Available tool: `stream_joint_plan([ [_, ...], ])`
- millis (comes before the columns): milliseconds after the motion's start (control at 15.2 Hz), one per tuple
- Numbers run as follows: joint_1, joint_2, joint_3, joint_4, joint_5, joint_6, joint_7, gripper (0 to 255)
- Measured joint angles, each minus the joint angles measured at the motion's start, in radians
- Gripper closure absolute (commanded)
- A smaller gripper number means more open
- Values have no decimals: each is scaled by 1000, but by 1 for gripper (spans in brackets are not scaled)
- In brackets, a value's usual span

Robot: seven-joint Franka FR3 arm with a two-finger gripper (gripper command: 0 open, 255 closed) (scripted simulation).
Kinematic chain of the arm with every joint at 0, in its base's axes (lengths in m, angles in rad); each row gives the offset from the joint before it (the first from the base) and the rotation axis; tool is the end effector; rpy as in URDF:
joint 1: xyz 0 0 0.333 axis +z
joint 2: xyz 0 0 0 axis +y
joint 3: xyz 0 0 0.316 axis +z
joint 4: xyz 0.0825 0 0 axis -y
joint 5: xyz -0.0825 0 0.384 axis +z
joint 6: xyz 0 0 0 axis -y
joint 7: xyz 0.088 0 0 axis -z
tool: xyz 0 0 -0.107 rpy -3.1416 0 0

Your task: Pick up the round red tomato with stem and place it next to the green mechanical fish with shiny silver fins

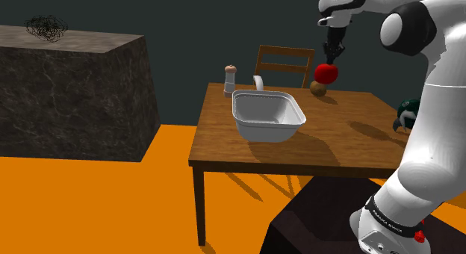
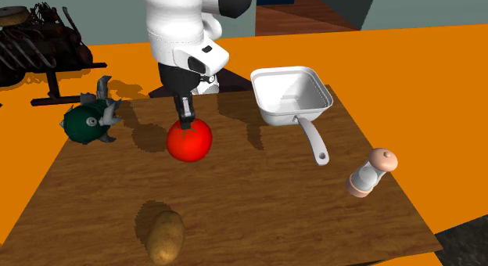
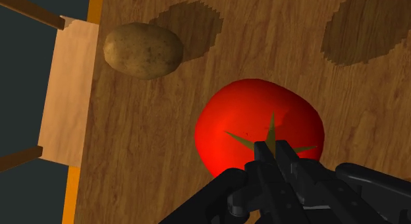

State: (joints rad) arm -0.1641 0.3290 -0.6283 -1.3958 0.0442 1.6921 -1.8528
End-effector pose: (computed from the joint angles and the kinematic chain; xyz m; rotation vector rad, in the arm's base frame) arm 0.4967 -0.4134 0.5521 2.6302 1.5841 -0.2078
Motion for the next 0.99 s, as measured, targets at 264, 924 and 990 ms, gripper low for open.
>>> stream_joint_plan([
  [264,-13,17,0,77,10,-61,-8,255],
  [924,-67,83,1,312,48,-233,-34,255],
  [990,-77,92,1,341,54,-253,-38,255],
])
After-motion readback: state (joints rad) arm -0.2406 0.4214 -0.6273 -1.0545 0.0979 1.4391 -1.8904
